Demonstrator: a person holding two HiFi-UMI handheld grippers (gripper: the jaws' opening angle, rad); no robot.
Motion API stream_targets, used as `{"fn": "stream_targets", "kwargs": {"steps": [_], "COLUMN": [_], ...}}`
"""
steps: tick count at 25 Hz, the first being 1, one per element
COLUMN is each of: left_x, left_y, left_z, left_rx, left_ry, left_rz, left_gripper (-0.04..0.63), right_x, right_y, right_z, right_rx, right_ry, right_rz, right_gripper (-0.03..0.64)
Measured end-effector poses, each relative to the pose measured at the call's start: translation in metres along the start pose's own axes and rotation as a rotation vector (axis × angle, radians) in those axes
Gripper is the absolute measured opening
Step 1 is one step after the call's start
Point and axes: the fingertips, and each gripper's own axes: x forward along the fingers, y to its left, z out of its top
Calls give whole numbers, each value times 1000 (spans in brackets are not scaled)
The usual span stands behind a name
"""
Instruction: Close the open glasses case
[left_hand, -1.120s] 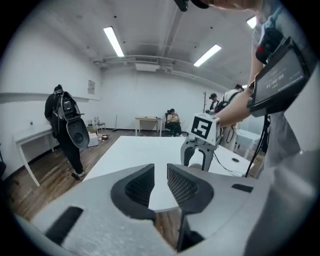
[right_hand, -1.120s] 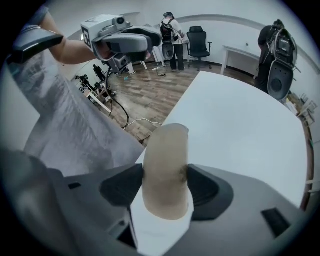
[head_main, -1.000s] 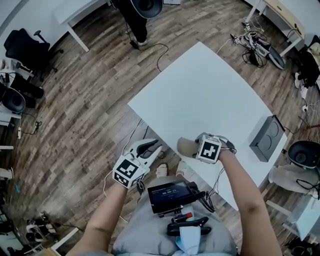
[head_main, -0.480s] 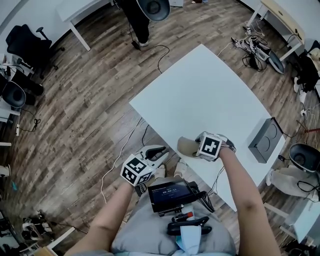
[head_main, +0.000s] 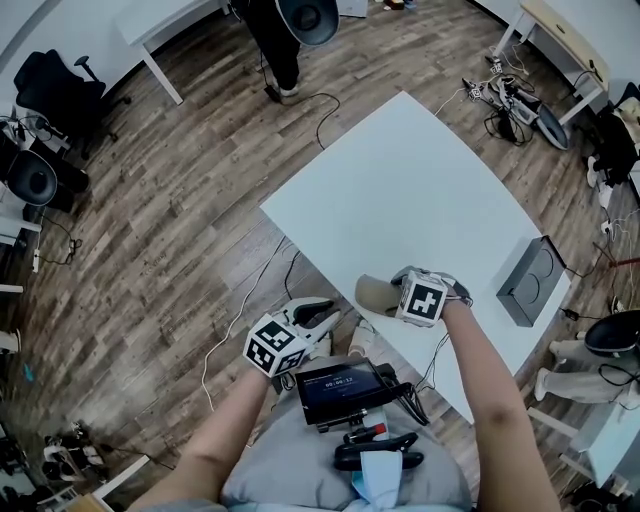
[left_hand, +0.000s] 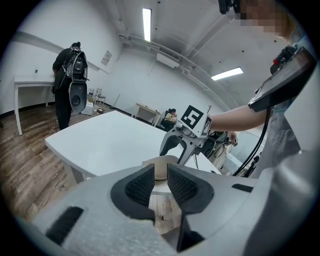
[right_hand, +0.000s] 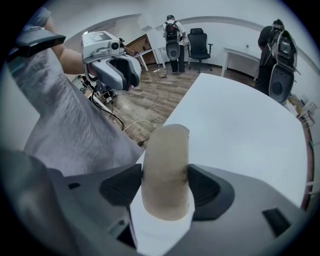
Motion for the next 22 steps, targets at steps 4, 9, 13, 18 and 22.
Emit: {"fn": "stream_targets", "kwargs": {"steps": [4, 9, 13, 18, 22], "left_x": [-2, -5, -4, -4, -7], "left_y": [3, 6, 1, -8, -17], "left_z": [4, 9, 17, 25, 25], "left_rx": [5, 6, 24, 39, 27], "left_ry": [-10, -23, -34, -41, -44], "left_rz": [7, 10, -12, -39, -62], "left_gripper": [87, 87, 86, 87, 87], "right_x": [-15, -53, -95, -124, -132], "right_y": [-3, -9, 3, 36, 60], "right_z": [6, 10, 10, 6, 4], "right_rx": [-36, 54, 183, 397, 577], "right_ry": [-38, -188, -407, -720, -964], "right_rz": [-54, -154, -198, -195, -194], "right_gripper": [272, 273, 272, 272, 272]}}
